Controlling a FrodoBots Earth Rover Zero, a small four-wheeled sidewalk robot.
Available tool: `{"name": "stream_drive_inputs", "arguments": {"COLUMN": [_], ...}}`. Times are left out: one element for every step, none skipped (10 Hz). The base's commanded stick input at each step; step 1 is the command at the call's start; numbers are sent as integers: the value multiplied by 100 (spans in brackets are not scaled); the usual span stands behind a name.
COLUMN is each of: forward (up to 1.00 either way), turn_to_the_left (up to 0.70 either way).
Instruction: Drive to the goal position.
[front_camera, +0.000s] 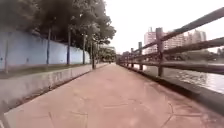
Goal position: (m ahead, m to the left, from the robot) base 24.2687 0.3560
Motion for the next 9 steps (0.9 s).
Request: {"name": "stream_drive_inputs", "arguments": {"forward": [98,98,98,98,98,98,98,98,98], "turn_to_the_left": [0,0,0,0,0,0,0,0,0]}}
